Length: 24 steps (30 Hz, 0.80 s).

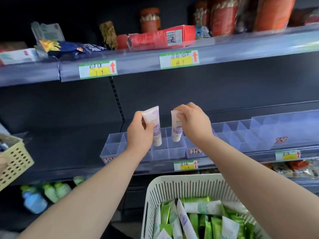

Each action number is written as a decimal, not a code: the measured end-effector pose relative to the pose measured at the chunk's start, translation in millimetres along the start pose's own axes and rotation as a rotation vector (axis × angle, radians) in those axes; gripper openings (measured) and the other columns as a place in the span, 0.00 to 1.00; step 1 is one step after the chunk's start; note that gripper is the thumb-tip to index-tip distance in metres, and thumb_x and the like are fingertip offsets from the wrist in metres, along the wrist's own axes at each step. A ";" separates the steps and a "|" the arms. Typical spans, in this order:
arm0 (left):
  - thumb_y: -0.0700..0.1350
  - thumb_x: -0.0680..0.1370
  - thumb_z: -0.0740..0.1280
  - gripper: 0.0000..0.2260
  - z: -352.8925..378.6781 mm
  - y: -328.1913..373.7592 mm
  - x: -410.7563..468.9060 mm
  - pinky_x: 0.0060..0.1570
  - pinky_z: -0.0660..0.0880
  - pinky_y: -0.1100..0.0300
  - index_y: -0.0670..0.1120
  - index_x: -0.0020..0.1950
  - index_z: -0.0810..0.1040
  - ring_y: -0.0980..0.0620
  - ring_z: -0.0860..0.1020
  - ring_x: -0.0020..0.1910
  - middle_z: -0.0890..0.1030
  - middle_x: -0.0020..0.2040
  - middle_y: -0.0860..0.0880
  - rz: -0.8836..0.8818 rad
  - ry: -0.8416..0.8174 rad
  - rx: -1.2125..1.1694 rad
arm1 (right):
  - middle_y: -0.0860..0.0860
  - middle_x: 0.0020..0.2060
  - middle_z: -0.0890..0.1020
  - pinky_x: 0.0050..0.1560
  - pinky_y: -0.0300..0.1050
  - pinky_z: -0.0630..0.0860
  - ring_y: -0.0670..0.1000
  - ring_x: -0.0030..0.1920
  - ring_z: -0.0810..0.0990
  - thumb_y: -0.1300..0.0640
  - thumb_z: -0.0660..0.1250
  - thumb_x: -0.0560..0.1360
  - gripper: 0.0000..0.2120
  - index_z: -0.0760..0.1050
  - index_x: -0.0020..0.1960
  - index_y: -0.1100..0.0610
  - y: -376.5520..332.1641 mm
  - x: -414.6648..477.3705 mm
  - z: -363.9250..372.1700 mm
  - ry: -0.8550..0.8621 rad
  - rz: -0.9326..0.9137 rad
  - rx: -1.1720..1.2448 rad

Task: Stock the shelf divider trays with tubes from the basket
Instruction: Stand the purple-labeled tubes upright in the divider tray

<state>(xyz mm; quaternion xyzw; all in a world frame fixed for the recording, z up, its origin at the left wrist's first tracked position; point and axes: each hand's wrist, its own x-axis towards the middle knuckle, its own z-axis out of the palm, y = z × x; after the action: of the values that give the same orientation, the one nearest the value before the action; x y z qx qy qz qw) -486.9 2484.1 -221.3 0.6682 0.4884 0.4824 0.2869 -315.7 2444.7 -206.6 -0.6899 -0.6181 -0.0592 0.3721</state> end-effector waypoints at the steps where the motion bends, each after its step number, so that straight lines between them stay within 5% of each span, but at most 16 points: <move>1: 0.39 0.77 0.63 0.10 2.0 -1.5 8.8 0.40 0.80 0.52 0.54 0.52 0.71 0.55 0.78 0.46 0.79 0.46 0.56 0.008 -0.001 0.007 | 0.50 0.49 0.76 0.43 0.46 0.72 0.52 0.51 0.74 0.57 0.56 0.80 0.12 0.75 0.59 0.50 1.6 8.7 6.5 0.000 0.011 0.001; 5: 0.36 0.76 0.61 0.16 12.3 -8.9 41.1 0.35 0.74 0.61 0.58 0.53 0.71 0.56 0.78 0.44 0.79 0.46 0.56 0.022 -0.044 0.009 | 0.51 0.48 0.76 0.43 0.46 0.70 0.54 0.50 0.74 0.57 0.57 0.80 0.12 0.76 0.58 0.50 11.1 34.5 31.0 -0.046 0.033 -0.001; 11: 0.34 0.74 0.63 0.12 30.6 -27.6 86.1 0.46 0.80 0.42 0.52 0.49 0.71 0.45 0.80 0.48 0.80 0.46 0.47 -0.122 -0.206 0.001 | 0.52 0.47 0.76 0.44 0.48 0.70 0.57 0.48 0.75 0.58 0.57 0.79 0.13 0.77 0.58 0.50 27.0 56.1 57.9 -0.165 0.017 -0.066; 17: 0.35 0.75 0.63 0.12 45.4 -48.7 98.9 0.33 0.72 0.59 0.53 0.48 0.71 0.52 0.76 0.40 0.77 0.43 0.52 -0.094 -0.315 0.238 | 0.52 0.52 0.78 0.49 0.51 0.70 0.57 0.53 0.76 0.59 0.58 0.78 0.14 0.76 0.59 0.48 39.9 59.8 74.2 -0.242 0.010 -0.122; 24: 0.33 0.75 0.62 0.15 47.4 -55.3 98.6 0.34 0.72 0.60 0.53 0.52 0.72 0.49 0.77 0.46 0.78 0.48 0.50 -0.079 -0.248 0.237 | 0.52 0.59 0.76 0.56 0.53 0.69 0.57 0.59 0.72 0.55 0.56 0.80 0.16 0.69 0.67 0.48 41.8 55.2 77.3 -0.224 -0.050 -0.234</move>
<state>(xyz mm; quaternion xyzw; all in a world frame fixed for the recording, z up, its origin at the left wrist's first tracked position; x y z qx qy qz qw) -458.2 2599.7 -250.2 0.7320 0.5284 0.3239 0.2830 -294.8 2536.4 -250.4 -0.7154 -0.6614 -0.0628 0.2163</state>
